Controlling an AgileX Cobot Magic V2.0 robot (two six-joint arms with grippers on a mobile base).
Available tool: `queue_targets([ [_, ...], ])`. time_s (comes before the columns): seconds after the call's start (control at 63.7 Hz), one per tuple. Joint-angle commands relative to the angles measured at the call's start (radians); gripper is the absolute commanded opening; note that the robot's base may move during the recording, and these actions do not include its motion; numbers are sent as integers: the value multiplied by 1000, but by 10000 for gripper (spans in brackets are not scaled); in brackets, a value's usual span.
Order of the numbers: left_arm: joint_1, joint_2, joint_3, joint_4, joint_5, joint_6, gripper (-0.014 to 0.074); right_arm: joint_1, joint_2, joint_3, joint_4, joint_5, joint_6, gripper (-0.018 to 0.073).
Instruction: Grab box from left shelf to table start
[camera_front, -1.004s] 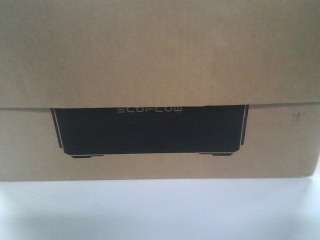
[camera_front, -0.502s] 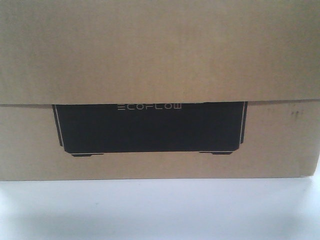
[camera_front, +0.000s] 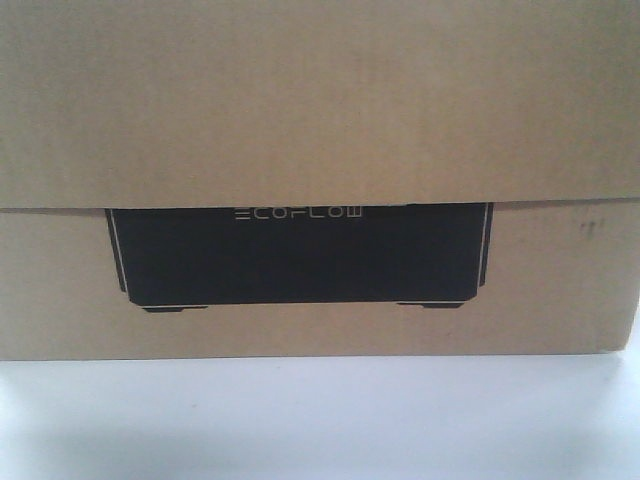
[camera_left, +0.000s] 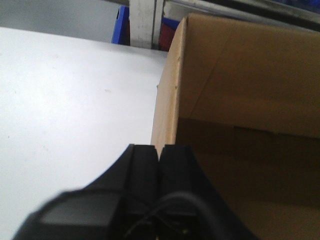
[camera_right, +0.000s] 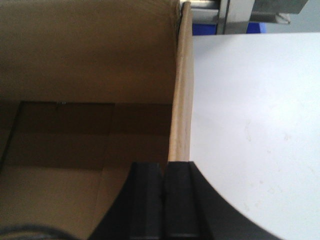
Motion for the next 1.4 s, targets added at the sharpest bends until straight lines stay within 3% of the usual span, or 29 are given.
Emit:
queue_targets([
  [0.0, 1, -49, -32, 5, -28, -8, -85, -7, -45, -34, 16, -45, -11, 88],
  [0.126, 1, -101, -13, -34, -66, -14, -85, -7, -76, -21, 13, -104, -11, 87],
  [0.282, 1, -223, 104, -34, -208, -14, -85, -7, -171, 68, 10, -242, -13, 56],
  [0.612, 1, -549, 515, -14, -460, -14, -94, -7, -537, 541, 9, -564, -45, 51],
  [0.784, 1, -716, 733, 83, -575, -14, -94, -7, -742, 762, 3, -586, -47, 51],
  [0.91, 1, -841, 878, 154, -612, -14, -94, -7, -890, 899, -53, -611, -48, 51],
  [1.114, 1, -1023, 1049, 146, -643, -14, -94, -7, -1092, 1037, -65, -657, -47, 51],
  [1.381, 1, -1155, 1125, 146, -644, -14, -94, -7, -1182, 1069, -65, -654, -47, 51],
])
